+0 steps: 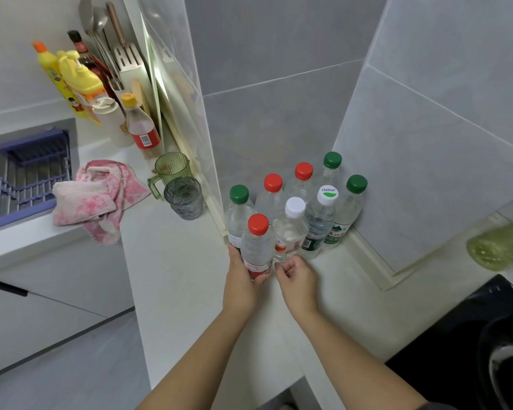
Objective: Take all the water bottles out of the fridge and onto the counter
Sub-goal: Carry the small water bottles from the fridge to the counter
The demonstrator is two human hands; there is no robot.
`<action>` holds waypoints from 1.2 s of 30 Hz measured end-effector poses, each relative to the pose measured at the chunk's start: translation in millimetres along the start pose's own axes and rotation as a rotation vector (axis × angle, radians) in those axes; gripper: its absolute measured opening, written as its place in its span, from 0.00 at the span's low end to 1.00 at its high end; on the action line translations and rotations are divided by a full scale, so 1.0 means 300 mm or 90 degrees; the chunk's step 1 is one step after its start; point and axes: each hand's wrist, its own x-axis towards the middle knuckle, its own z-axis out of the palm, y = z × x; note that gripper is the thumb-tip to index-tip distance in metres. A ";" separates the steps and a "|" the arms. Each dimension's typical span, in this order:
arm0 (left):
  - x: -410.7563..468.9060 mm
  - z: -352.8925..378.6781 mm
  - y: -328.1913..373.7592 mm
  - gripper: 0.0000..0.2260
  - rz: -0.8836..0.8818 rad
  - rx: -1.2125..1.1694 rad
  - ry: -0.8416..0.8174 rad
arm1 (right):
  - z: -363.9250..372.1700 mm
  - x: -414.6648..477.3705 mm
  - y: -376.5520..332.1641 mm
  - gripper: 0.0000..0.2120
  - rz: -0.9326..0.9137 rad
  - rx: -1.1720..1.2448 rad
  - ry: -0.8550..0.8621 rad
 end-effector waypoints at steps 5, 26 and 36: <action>0.003 -0.010 -0.013 0.25 -0.045 -0.016 -0.020 | -0.007 0.001 0.003 0.15 -0.022 -0.011 0.001; 0.025 -0.079 -0.041 0.49 0.035 0.034 -0.095 | -0.124 0.106 -0.009 0.63 0.123 0.189 -0.085; 0.042 -0.092 -0.041 0.52 0.018 0.047 -0.107 | -0.109 0.093 -0.004 0.45 0.242 -0.121 -0.023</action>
